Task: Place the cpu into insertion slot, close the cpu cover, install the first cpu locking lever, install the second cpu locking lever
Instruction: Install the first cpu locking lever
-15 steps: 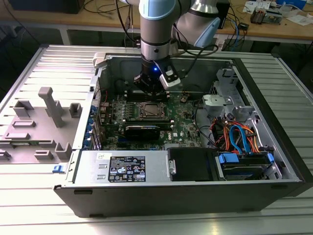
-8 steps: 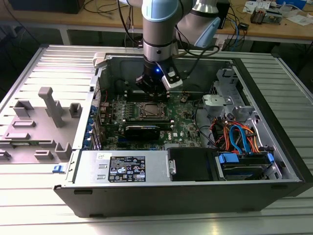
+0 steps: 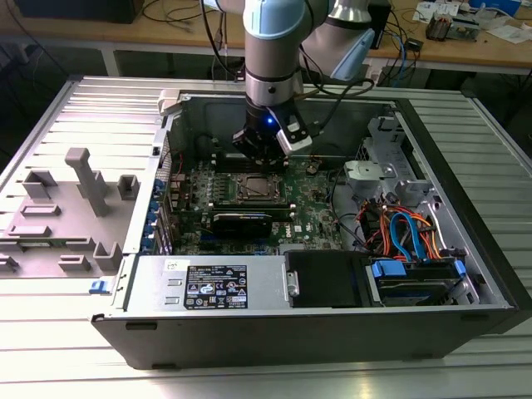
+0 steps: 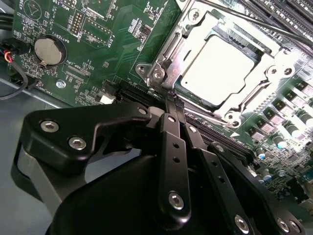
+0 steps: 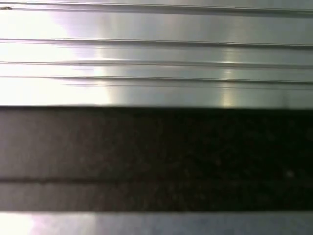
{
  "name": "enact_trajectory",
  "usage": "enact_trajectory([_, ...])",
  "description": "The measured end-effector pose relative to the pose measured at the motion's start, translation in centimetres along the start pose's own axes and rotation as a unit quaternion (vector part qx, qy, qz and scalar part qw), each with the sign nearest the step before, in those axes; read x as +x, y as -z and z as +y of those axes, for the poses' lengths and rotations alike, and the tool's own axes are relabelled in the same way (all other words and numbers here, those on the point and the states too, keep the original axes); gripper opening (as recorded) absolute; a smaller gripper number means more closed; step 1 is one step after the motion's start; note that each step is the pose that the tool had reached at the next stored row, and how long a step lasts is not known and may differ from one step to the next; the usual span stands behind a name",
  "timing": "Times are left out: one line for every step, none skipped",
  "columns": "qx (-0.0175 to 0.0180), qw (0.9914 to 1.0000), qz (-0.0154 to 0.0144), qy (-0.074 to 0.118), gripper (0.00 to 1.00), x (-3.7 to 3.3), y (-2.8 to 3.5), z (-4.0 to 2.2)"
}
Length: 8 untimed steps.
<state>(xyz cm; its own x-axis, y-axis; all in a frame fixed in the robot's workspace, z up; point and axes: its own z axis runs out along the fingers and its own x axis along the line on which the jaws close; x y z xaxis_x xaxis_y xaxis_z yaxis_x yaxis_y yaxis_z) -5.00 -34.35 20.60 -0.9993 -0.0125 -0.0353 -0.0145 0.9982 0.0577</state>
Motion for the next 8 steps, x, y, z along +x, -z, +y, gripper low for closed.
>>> enact_trajectory([0.0000,1.00000,0.0000,0.000,0.11,-0.01,-0.02,0.00])
enact_trajectory([0.0000,1.00000,0.0000,0.000,0.11,-0.01,-0.04,0.00])
enact_trajectory([0.0001,1.00000,0.0000,0.000,0.11,-0.02,-0.06,-0.01])
enact_trajectory([0.0001,1.00000,0.0000,0.000,0.11,-0.02,-0.06,-0.01])
enact_trajectory([0.0003,1.00000,0.0000,0.000,0.11,-0.03,-0.06,0.00])
enact_trajectory([0.0009,1.00000,-0.0001,0.000,0.11,-0.04,-0.07,0.00])
enact_trajectory([0.0013,1.00000,-0.0001,0.000,0.11,-0.04,-0.07,0.00])
enact_trajectory([0.0013,1.00000,-0.0001,0.000,0.11,-0.04,-0.04,0.01])
